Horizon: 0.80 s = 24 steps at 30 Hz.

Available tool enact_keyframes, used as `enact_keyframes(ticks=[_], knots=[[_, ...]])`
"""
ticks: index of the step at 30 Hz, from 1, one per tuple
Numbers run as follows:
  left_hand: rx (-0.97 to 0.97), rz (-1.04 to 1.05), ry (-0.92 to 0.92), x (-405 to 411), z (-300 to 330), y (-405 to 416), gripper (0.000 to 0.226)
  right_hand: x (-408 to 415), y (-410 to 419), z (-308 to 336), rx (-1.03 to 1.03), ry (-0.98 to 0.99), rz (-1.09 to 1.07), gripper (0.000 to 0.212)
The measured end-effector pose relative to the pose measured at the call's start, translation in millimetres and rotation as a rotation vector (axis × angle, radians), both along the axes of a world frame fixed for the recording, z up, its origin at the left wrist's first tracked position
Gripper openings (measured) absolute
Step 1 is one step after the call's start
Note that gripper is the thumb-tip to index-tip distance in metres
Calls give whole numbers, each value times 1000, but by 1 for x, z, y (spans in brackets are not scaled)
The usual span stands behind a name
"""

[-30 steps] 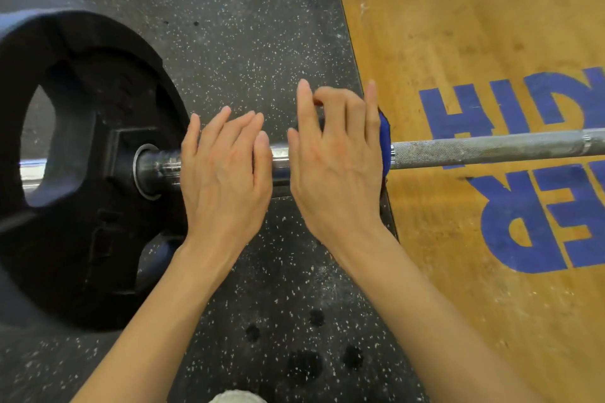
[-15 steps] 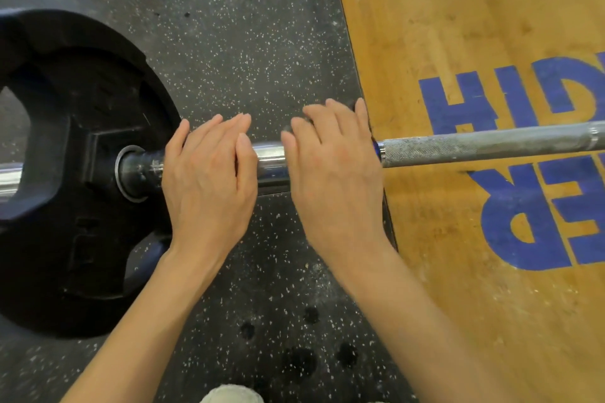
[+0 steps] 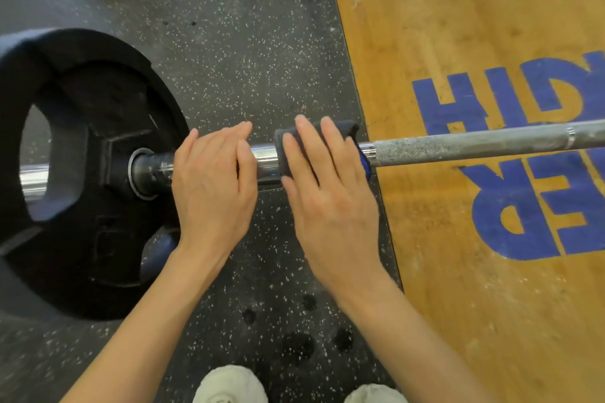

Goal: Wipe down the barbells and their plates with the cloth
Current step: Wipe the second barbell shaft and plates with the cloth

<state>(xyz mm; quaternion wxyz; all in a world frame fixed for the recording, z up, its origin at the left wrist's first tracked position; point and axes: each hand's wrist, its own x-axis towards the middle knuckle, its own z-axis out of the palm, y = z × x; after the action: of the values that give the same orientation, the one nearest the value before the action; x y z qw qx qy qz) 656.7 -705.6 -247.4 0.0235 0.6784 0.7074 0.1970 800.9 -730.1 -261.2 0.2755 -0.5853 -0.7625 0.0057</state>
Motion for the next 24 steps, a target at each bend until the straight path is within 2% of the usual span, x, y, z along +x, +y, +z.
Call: enact_keyframes(ticks=[5, 9, 11, 16, 19, 24], knots=[[-19, -3, -20, 1, 1, -9, 46, -10, 49, 14, -154, 109, -120, 41], [-1, -14, -42, 1, 3, -22, 43, -3, -8, 8, -66, 40, -17, 37], [-7, -11, -56, 2, 3, -30, 42, 2, -7, 7, -61, 10, 3, 37], [-66, -48, -69, 2, 8, -54, 41, -10, 28, 12, 4, 42, -139, 40], [-103, -64, -68, 1, 14, -66, 43, -1, -20, 3, 17, 13, -51, 33], [-139, -66, -48, 10, 15, -65, 50, 12, -66, 0, 20, -52, 35, 39]])
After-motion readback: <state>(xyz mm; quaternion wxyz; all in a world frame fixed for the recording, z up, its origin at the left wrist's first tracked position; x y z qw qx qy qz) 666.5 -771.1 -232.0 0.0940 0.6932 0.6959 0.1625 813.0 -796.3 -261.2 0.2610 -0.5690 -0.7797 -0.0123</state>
